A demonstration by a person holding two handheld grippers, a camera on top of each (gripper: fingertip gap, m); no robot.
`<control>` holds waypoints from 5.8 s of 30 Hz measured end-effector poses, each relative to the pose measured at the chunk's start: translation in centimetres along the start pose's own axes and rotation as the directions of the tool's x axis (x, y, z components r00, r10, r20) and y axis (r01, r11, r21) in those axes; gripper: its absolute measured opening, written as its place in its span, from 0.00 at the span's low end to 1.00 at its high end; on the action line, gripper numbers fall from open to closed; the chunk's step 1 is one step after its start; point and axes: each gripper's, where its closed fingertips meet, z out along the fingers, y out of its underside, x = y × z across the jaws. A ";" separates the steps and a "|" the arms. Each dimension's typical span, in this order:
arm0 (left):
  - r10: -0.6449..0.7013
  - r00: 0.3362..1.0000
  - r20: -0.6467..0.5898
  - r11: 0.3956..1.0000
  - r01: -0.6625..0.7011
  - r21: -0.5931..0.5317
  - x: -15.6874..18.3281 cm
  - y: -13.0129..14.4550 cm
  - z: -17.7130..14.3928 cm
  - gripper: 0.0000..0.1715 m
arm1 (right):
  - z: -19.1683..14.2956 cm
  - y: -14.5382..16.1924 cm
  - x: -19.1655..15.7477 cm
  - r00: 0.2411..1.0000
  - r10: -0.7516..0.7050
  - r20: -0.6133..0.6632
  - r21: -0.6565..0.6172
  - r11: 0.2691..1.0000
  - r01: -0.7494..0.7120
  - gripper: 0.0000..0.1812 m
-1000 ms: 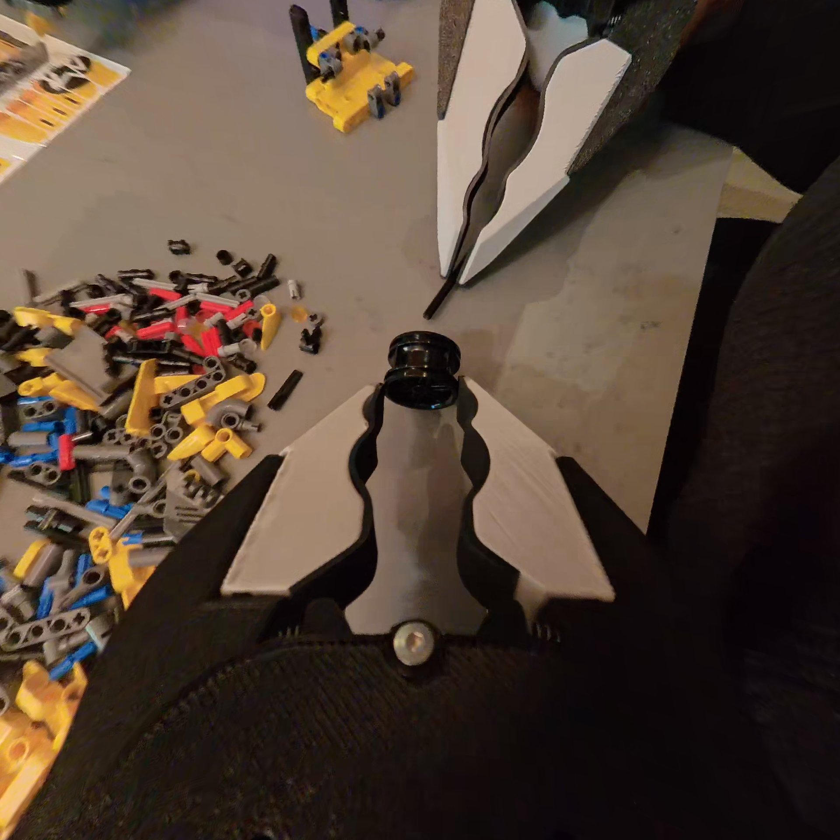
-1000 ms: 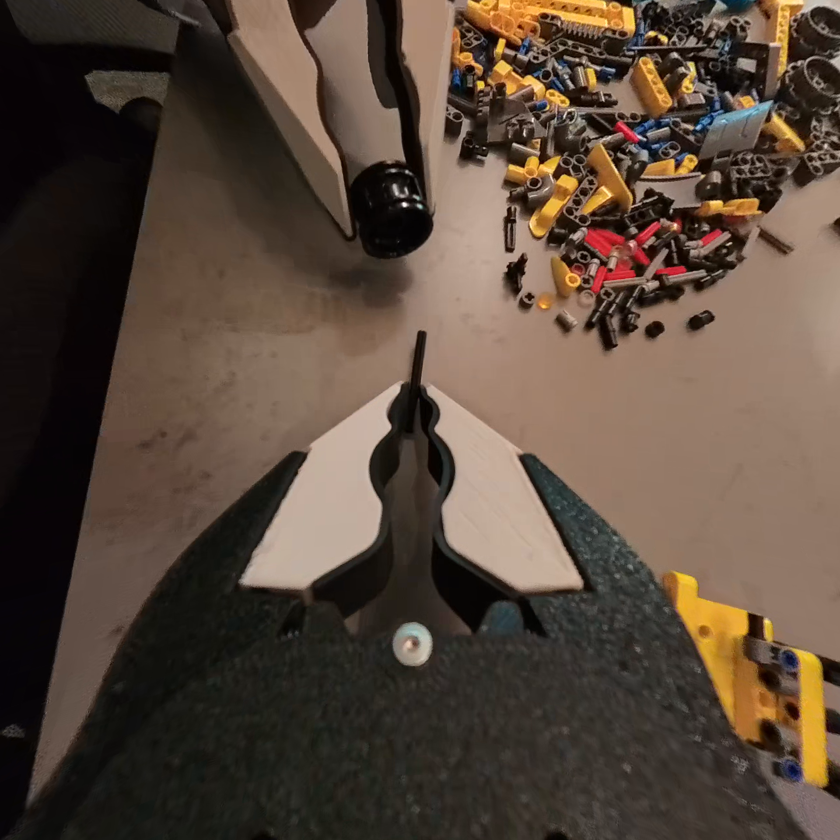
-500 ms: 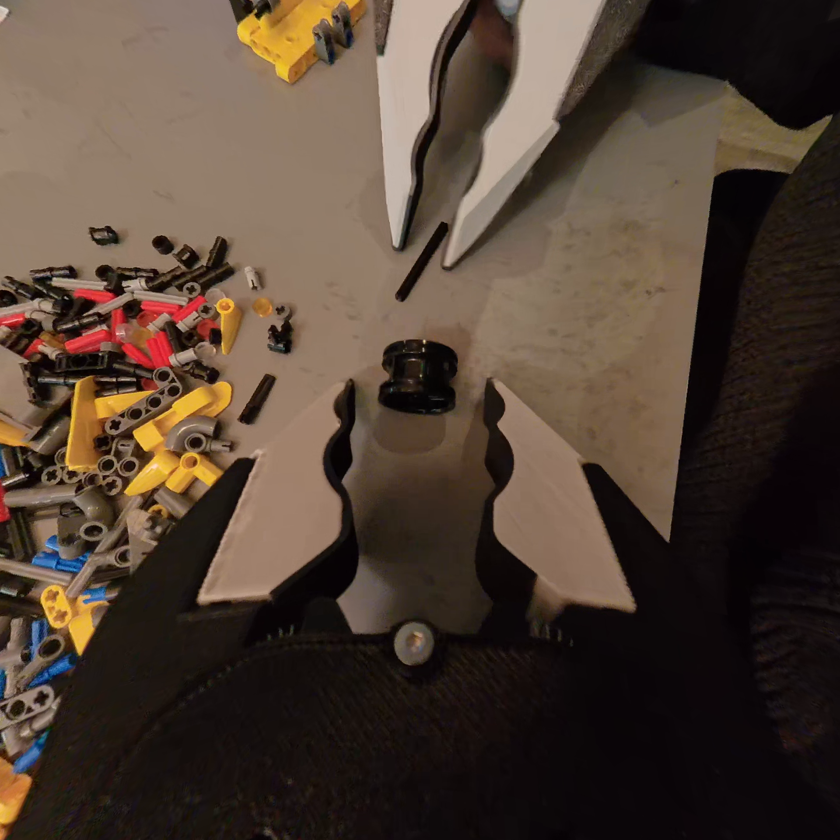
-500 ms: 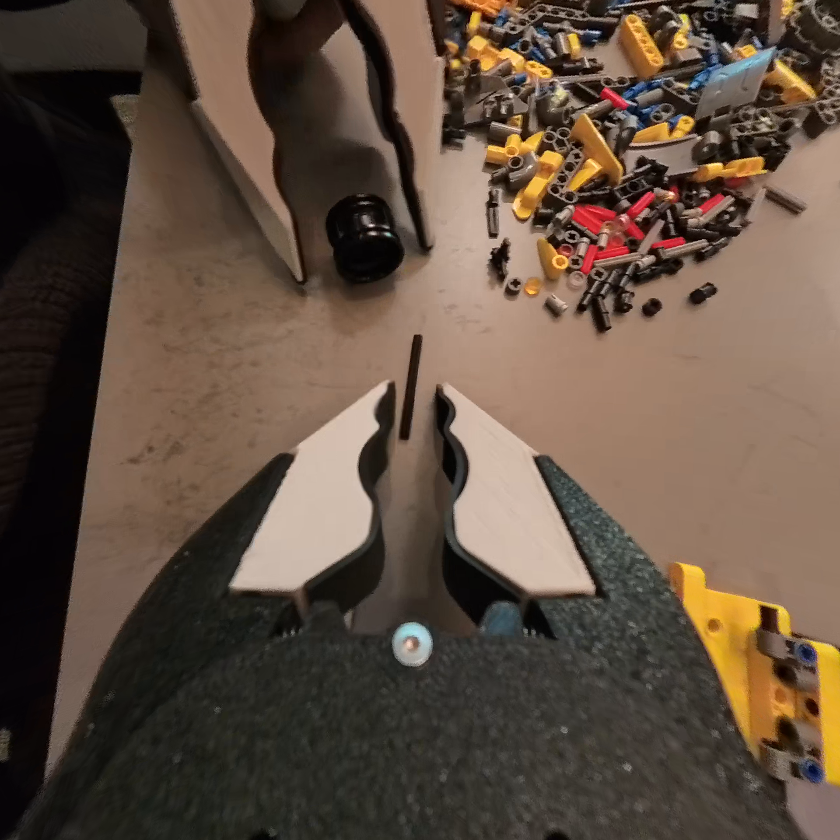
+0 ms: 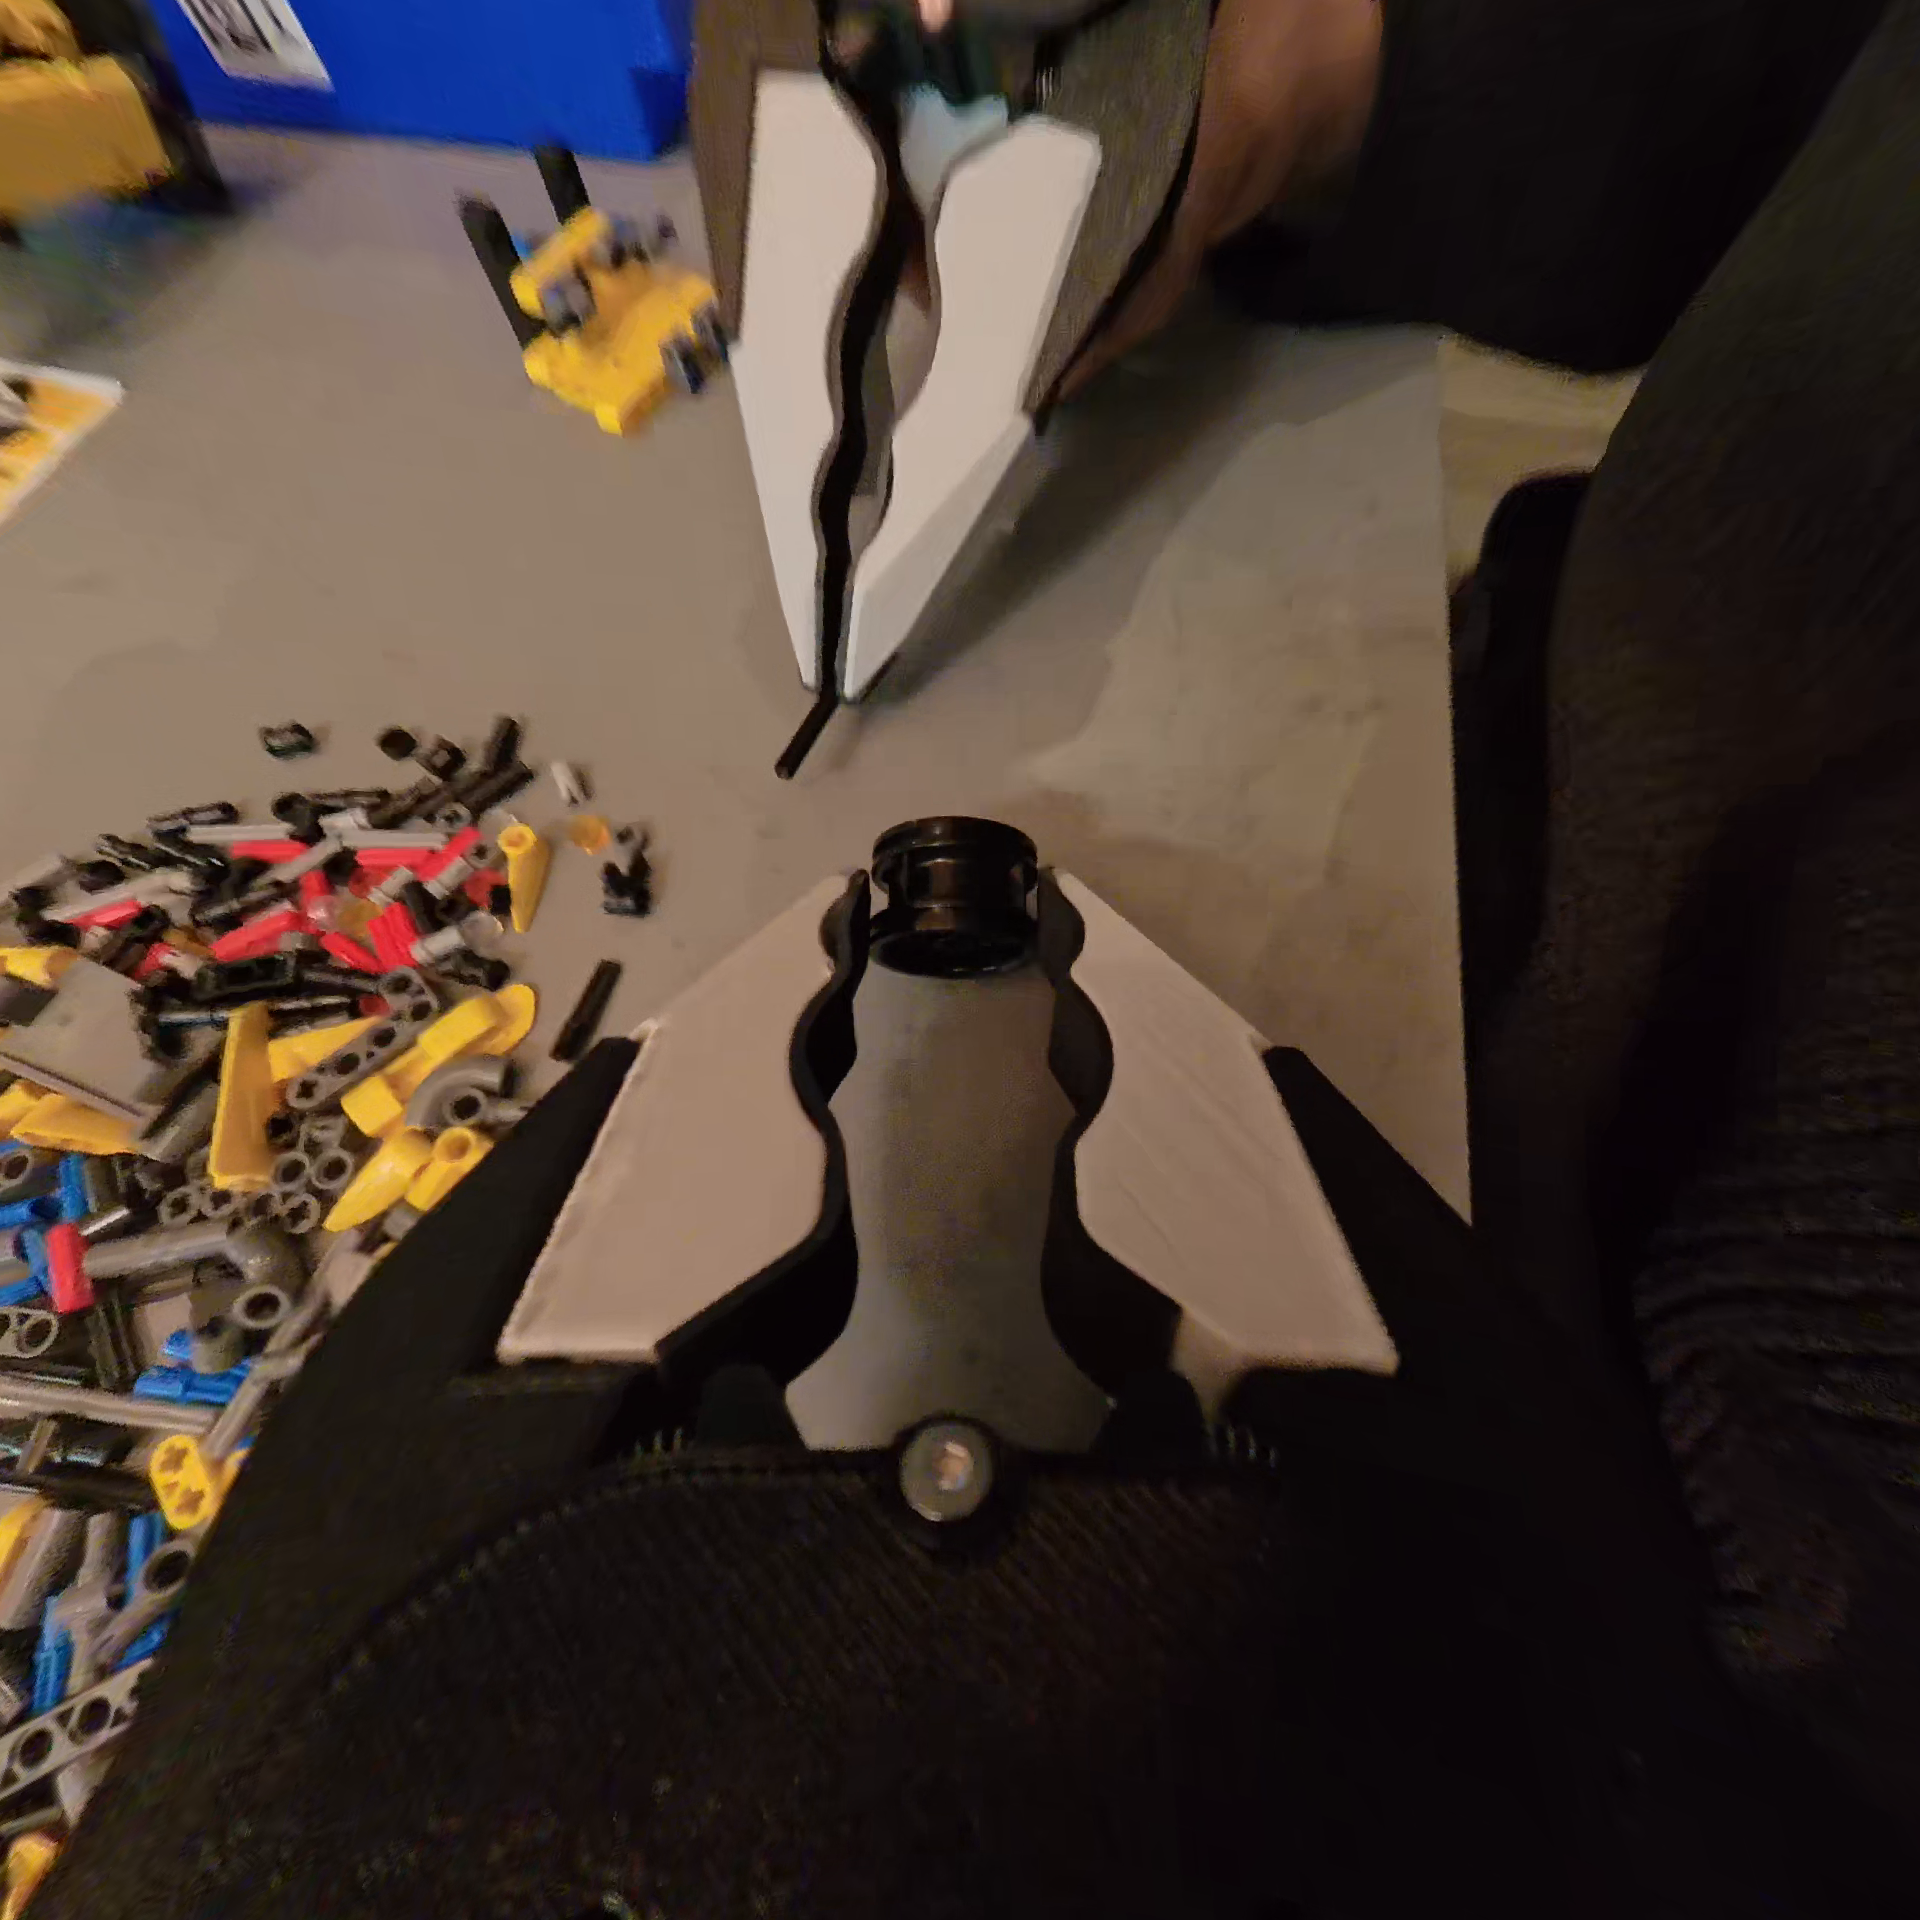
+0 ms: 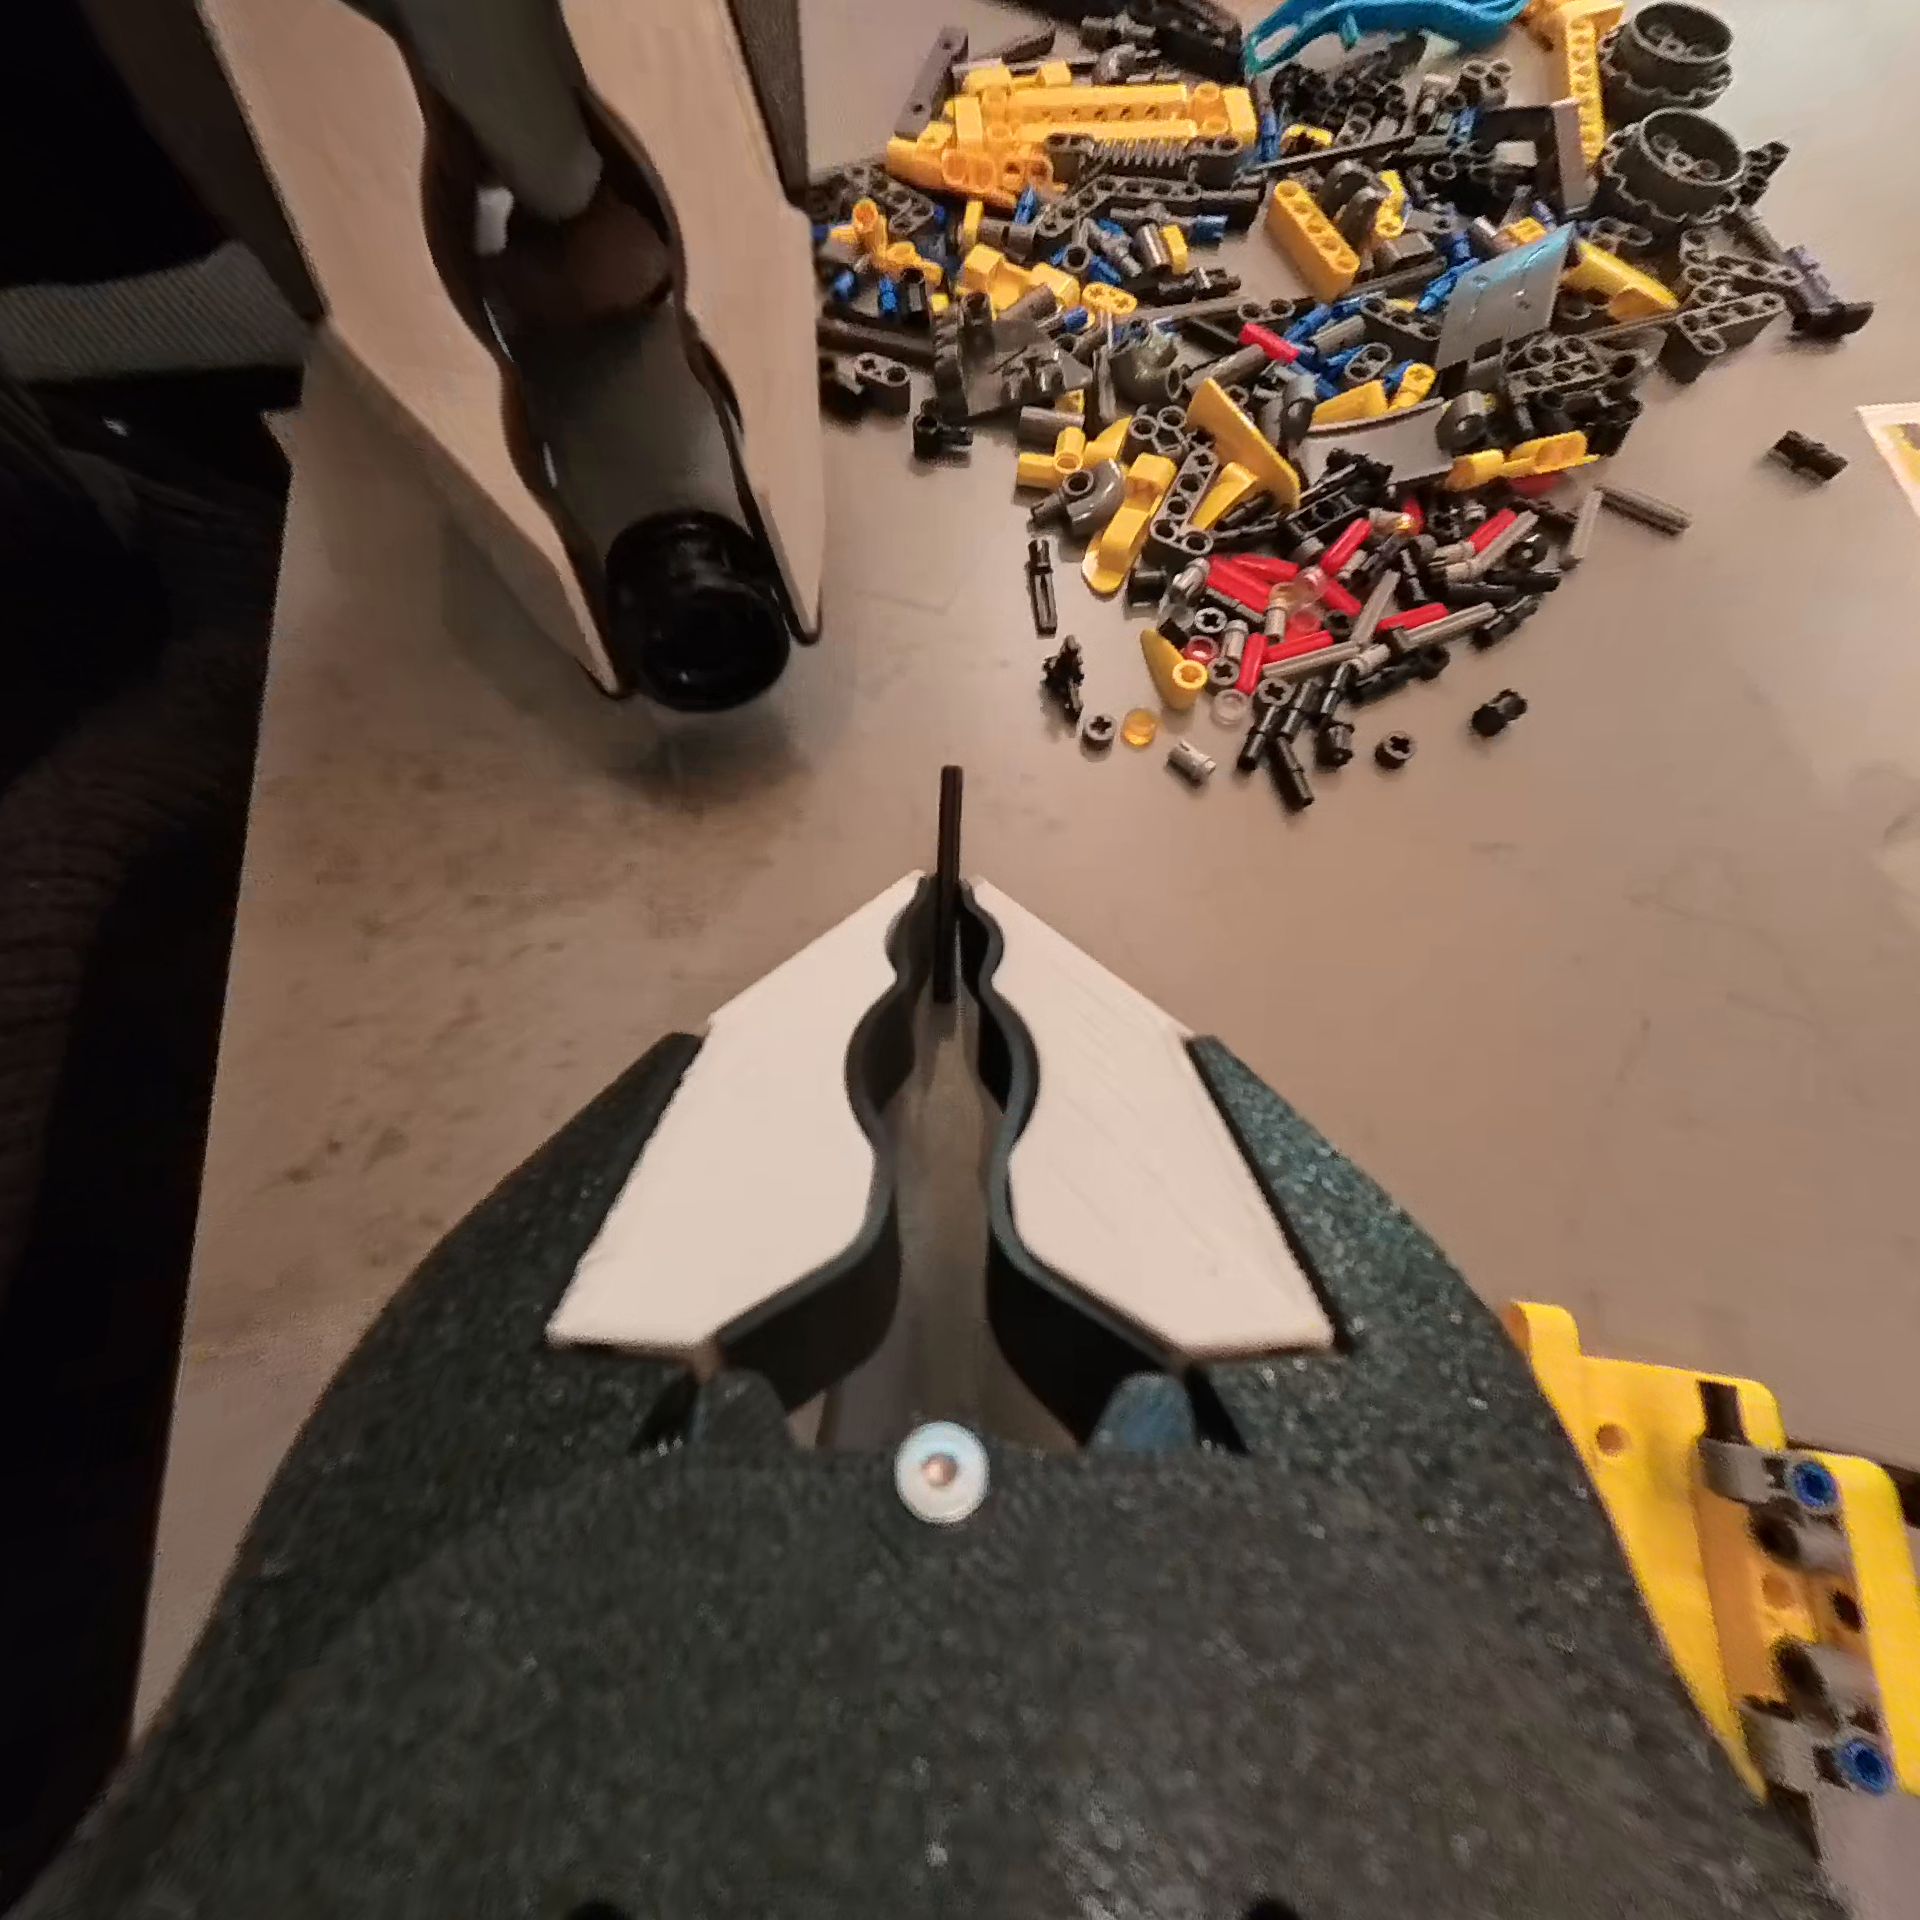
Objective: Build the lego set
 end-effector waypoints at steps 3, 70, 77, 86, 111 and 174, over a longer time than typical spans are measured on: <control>-0.051 0.998 -0.039 0.980 0.057 0.190 -0.3 -2.5 -1.9 0.17 | -0.3 0.4 1.2 0.995 0.094 -0.045 0.000 0.996 -0.094 0.02; -0.071 0.958 -0.277 0.989 0.031 -0.147 2.2 0.7 2.2 0.17 | 0.4 0.4 -5.8 0.927 0.151 0.343 -0.088 0.988 -0.129 0.02; -0.074 0.958 -0.276 0.988 0.033 -0.150 2.2 0.7 2.2 0.17 | 0.2 -0.1 -5.4 0.903 0.225 0.367 -0.070 0.974 -0.214 0.02; -0.069 0.961 -0.267 0.989 0.031 -0.145 2.2 0.7 2.2 0.17 | 0.6 0.3 -5.4 0.908 0.231 0.349 -0.096 0.973 -0.210 0.02; 0.036 0.998 -0.056 0.990 -0.043 -0.134 2.8 1.3 1.2 0.17 | -1.6 2.3 1.3 0.960 0.261 -0.098 -0.028 0.964 -0.265 0.20; -0.462 0.830 -0.313 0.746 0.555 0.369 -3.6 -8.1 0.2 0.18 | -5.6 -4.1 1.0 0.947 -0.061 -0.314 0.319 0.933 0.166 0.02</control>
